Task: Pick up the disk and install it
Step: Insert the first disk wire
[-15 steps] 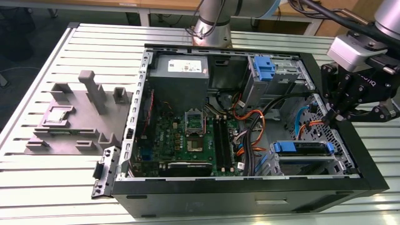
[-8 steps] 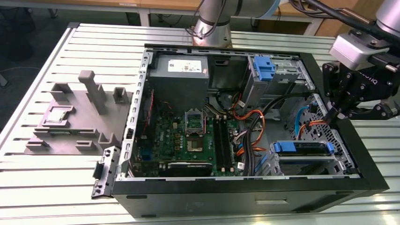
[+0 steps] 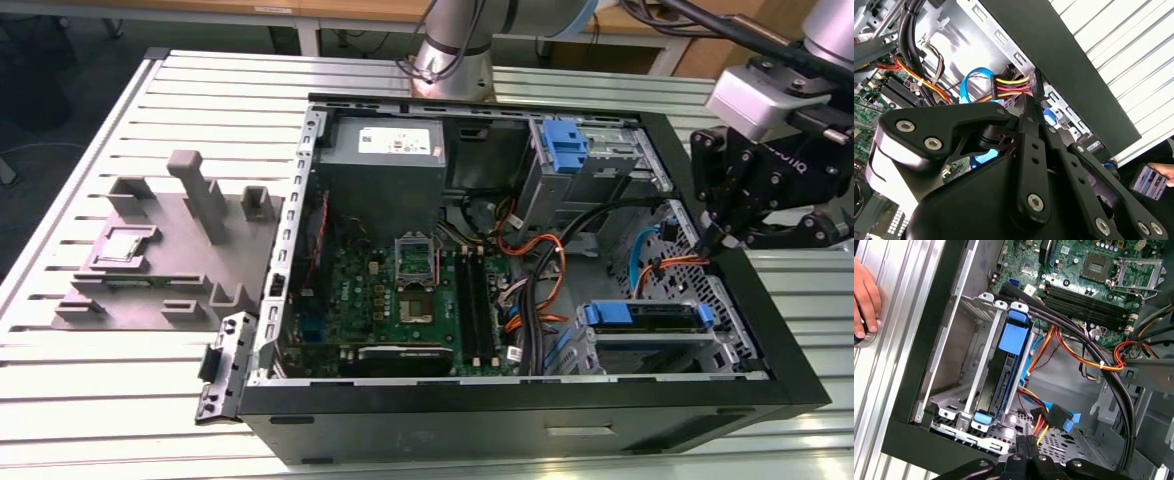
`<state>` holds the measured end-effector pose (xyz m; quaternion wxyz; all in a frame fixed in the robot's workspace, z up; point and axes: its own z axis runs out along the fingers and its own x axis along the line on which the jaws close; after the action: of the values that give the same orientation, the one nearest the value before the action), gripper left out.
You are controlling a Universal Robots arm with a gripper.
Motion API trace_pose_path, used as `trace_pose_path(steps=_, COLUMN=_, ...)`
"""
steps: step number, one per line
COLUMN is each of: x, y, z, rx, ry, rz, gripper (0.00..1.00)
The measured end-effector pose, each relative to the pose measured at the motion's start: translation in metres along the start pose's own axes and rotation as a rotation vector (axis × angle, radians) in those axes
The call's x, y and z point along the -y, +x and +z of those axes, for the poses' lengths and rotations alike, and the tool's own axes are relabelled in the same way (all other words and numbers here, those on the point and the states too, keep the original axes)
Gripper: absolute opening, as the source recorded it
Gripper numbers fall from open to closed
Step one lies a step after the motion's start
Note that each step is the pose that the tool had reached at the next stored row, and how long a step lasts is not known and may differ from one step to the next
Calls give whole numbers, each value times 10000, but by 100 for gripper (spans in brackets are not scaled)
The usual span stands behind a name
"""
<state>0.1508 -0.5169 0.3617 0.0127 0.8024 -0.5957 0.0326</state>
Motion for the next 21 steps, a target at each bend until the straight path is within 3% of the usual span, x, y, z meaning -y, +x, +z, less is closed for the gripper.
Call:
trace_pose_path(steps=9, x=17, y=-8, z=1, rx=-11, ry=-3, rz=-2, gripper=12)
trace_pose_path(steps=12, x=17, y=-8, z=2, rx=-12, ry=-4, rz=-2, gripper=19)
trace_pose_path(steps=14, x=17, y=-8, z=2, rx=-13, ry=-4, rz=-2, gripper=32)
trace_pose_path(steps=16, x=17, y=-8, z=2, rx=-13, ry=-4, rz=-13, gripper=32)
trace_pose_path(steps=21, x=17, y=-9, z=4, rx=-9, ry=42, rz=-714, gripper=32)
